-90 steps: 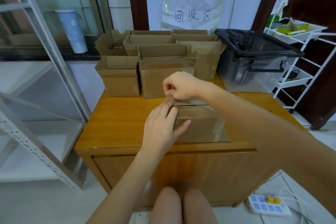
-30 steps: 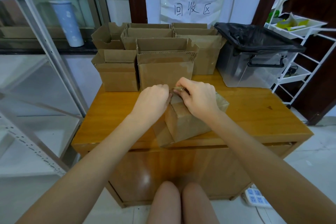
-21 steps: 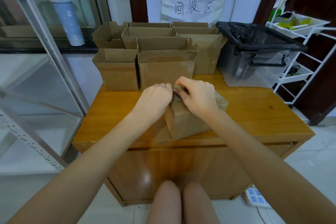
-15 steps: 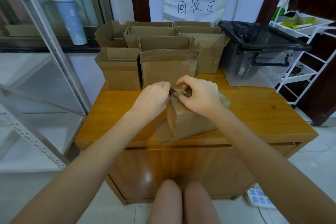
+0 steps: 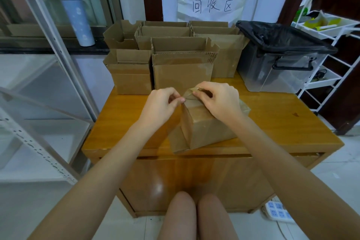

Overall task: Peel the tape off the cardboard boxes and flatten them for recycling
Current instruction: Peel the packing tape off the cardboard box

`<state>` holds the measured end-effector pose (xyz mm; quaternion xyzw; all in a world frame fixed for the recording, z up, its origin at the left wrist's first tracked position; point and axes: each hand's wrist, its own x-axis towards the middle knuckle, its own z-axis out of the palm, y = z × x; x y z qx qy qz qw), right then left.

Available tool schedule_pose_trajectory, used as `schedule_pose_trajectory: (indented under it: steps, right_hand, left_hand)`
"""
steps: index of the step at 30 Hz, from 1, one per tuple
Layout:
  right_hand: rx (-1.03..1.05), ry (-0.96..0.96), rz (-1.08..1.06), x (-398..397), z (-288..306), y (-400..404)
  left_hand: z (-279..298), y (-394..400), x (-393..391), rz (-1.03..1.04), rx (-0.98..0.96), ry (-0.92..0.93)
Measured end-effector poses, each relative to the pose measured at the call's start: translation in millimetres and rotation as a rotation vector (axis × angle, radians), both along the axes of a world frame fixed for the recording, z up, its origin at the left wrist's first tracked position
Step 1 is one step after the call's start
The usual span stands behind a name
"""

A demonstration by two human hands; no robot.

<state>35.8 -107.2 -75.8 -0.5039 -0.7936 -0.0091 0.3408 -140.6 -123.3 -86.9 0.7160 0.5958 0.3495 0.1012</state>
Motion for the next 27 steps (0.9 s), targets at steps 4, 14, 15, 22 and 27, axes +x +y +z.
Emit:
schedule_pose_trajectory:
  steps: [4, 14, 15, 22, 27]
  right_hand:
    - [-0.012, 0.012, -0.007, 0.1, -1.1, 0.1]
    - [0.036, -0.007, 0.03, 0.8, -4.5, -2.0]
    - [0.025, -0.012, 0.036, 0.4, -5.0, -1.8]
    - [-0.022, -0.006, 0.055, -2.3, -3.7, 2.0]
    - [-0.061, 0.009, -0.031, -3.6, -1.4, 7.3]
  left_hand:
    - [8.1, 0.0, 7.2, 0.001, 0.112, 0.386]
    - [-5.3, 12.9, -8.4, -0.206, 0.543, 0.779]
    - [-8.0, 15.4, -12.6, -0.23, 0.579, 0.802]
    - [-10.0, 30.1, -27.9, -0.327, 0.555, 0.724]
    - [-22.6, 9.3, -23.6, -0.22, 0.078, 0.021]
